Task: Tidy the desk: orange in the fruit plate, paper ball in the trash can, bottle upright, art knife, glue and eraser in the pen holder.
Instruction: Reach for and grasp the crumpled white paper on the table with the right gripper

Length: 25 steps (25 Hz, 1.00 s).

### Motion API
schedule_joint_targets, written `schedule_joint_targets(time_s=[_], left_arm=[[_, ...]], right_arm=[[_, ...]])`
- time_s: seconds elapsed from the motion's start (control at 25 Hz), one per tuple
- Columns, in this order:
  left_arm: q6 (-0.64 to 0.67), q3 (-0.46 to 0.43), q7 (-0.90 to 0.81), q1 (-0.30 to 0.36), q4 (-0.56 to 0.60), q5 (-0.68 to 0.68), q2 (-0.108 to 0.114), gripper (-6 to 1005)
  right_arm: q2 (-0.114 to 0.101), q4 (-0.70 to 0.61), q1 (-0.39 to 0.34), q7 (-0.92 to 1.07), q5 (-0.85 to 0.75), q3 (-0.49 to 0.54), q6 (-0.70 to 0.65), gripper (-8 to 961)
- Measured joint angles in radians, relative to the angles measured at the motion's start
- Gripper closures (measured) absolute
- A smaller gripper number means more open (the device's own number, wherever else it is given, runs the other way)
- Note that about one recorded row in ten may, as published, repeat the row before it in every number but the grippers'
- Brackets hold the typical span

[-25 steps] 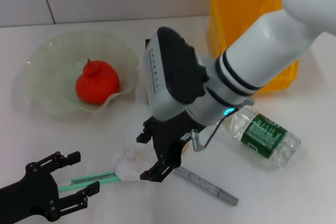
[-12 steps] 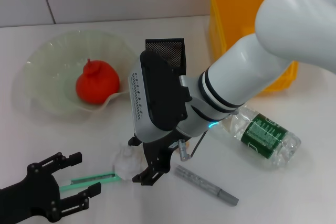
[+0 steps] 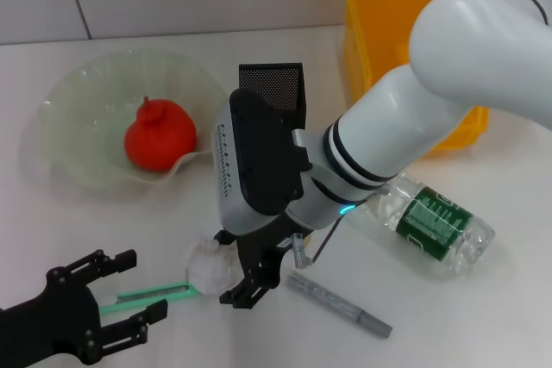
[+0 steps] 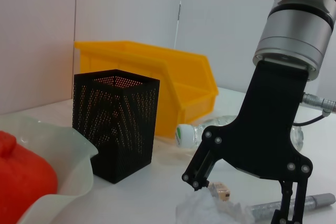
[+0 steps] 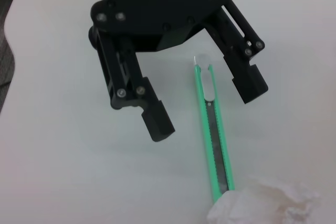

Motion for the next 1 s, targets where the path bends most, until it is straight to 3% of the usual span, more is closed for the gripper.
schedule_joint_targets(time_s=[1.0], left_arm=[[-0.008, -0.003, -0.001, -0.006, 0.0, 0.026, -0.003, 197]], right_arm=[[0.001, -0.001, -0.003, 0.004, 0.003, -0.035, 0.1, 168]])
